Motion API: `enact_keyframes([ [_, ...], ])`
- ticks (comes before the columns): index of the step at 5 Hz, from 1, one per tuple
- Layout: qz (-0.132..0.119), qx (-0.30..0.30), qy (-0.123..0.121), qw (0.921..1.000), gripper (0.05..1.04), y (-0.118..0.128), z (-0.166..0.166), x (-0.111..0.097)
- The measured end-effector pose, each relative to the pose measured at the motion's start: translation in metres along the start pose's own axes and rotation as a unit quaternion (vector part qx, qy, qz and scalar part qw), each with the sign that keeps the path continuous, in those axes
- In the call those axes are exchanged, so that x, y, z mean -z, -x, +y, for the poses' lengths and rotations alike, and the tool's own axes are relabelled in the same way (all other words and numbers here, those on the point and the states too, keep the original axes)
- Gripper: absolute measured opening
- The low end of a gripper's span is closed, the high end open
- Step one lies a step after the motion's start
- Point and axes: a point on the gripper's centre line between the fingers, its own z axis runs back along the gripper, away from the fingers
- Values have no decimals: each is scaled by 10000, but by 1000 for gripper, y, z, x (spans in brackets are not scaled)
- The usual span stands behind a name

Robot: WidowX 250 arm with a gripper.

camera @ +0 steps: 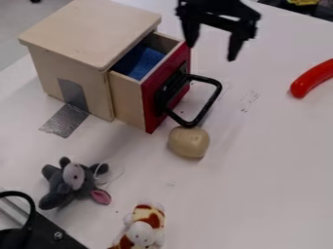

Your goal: Moved the red object placed on one side of the cabinet to the front of the cabinet

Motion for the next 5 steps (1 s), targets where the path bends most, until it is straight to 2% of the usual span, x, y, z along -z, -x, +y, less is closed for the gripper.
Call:
enact_keyframes([
  [1,69,261,38,9996,998,-37,-39,22],
  [2,191,388,111,9990,998,-53,-66,45],
  [4,396,515,96,9978,997,-76,-83,87],
  [5,331,564,157,9977,998,-83,-87,90],
])
